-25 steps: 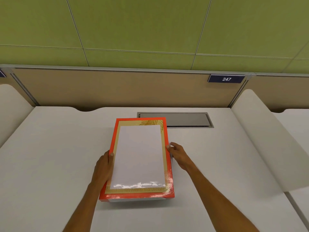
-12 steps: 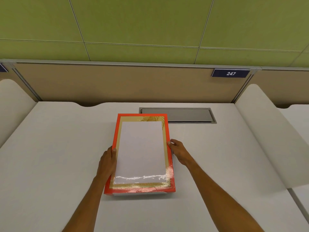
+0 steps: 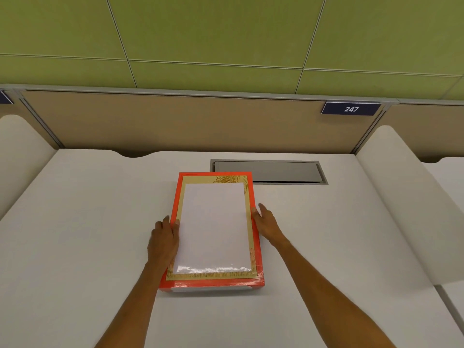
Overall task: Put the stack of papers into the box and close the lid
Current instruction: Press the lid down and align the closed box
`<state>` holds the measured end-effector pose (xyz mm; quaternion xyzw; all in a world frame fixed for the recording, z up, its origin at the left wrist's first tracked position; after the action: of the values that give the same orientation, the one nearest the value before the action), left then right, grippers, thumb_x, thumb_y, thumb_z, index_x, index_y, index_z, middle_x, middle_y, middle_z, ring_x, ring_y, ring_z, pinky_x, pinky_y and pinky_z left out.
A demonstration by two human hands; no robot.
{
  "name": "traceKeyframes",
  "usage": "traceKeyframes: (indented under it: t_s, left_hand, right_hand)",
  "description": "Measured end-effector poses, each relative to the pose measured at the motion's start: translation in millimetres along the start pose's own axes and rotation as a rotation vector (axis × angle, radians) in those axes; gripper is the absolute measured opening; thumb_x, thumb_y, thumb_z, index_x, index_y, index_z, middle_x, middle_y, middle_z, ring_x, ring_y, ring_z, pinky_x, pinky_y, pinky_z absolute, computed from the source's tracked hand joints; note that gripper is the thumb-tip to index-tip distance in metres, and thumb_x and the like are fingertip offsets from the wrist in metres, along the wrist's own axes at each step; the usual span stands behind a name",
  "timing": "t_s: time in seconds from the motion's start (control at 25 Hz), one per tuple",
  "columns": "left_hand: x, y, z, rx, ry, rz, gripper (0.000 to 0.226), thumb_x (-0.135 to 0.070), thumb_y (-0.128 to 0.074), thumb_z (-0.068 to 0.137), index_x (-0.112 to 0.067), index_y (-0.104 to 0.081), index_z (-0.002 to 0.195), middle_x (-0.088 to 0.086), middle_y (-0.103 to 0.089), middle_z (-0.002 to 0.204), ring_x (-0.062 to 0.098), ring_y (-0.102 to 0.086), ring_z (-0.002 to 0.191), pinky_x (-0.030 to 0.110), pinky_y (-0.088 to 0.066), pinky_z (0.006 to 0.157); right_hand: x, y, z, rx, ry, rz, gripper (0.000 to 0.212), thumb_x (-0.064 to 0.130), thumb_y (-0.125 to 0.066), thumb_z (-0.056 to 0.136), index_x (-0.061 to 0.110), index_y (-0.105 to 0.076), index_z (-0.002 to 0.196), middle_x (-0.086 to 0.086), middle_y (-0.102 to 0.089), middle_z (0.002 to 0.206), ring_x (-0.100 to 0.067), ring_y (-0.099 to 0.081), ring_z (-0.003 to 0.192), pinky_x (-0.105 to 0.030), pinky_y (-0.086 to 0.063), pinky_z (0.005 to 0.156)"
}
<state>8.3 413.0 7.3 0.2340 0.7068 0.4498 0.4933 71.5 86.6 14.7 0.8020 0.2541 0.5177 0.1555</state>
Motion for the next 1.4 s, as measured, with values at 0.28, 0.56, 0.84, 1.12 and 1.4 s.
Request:
traceKeyframes:
  t_s: [0.28, 0.56, 0.84, 1.12, 1.4]
  left_hand:
    - [-73.4, -17.2, -6.8, -0.029, -0.33, 0.256, 0.079, -0.061, -0.025, 0.092, -0.015, -0.017, 0.155, 0.006, -0.013, 0.165, 0.023, -0.01, 0.153, 0.037, -0.007, 0.125]
    - [-72.9, -42.2, -2.8, 0.078, -0.356, 0.293, 0.095, -0.069, 0.005, 0.08, -0.013, -0.004, 0.156, 0.005, -0.002, 0.166, 0.022, 0.002, 0.154, 0.04, -0.003, 0.126]
    - [-68.9, -48.9, -1.0, 0.072, -0.341, 0.33, 0.086, -0.065, -0.007, 0.088, -0.013, -0.006, 0.156, 0.005, -0.003, 0.166, 0.023, -0.001, 0.154, 0.041, -0.007, 0.126]
    - [-65.4, -53.4, 0.6, 0.065, -0.328, 0.369, 0.079, -0.061, -0.018, 0.093, -0.015, -0.006, 0.156, 0.003, -0.004, 0.166, 0.021, -0.001, 0.154, 0.041, -0.008, 0.126]
    - [-72.1, -48.7, -0.6, 0.062, -0.318, 0.31, 0.088, -0.067, -0.007, 0.087, -0.012, -0.003, 0.156, 0.006, -0.004, 0.166, 0.022, -0.002, 0.154, 0.041, -0.007, 0.126]
  right_hand:
    - [54.8, -32.4, -12.0, -0.211, 0.408, -0.54, 0.069, 0.053, -0.031, 0.1, 0.015, -0.013, 0.156, -0.005, -0.007, 0.165, -0.022, -0.004, 0.154, -0.038, -0.008, 0.125]
    - [33.2, -50.1, -0.2, -0.137, 0.348, -0.678, 0.075, 0.056, -0.026, 0.099, 0.013, -0.001, 0.156, -0.005, 0.0, 0.166, -0.019, 0.002, 0.154, -0.033, -0.001, 0.127]
    - [23.5, -56.3, 3.0, -0.166, 0.348, -0.733, 0.077, 0.057, -0.025, 0.099, 0.014, 0.002, 0.156, -0.004, 0.002, 0.166, -0.019, 0.003, 0.154, -0.036, -0.005, 0.127]
    - [22.8, -56.6, 2.8, -0.194, 0.369, -0.709, 0.076, 0.056, -0.026, 0.099, 0.013, -0.002, 0.156, -0.004, -0.002, 0.166, -0.019, 0.0, 0.154, -0.035, -0.006, 0.127]
    - [19.2, -40.9, 2.2, -0.193, 0.335, -0.655, 0.077, 0.058, -0.029, 0.098, 0.014, -0.005, 0.156, -0.004, -0.005, 0.165, -0.019, -0.004, 0.154, -0.033, -0.004, 0.126]
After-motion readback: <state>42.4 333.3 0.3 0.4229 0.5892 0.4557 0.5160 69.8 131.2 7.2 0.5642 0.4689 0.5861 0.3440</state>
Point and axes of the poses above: each hand's wrist, its own z-axis towards the middle knuckle, its own y-axis out of the back of the hand, x = y × z, the point moved 10 cm from there along z, towards the middle knuckle
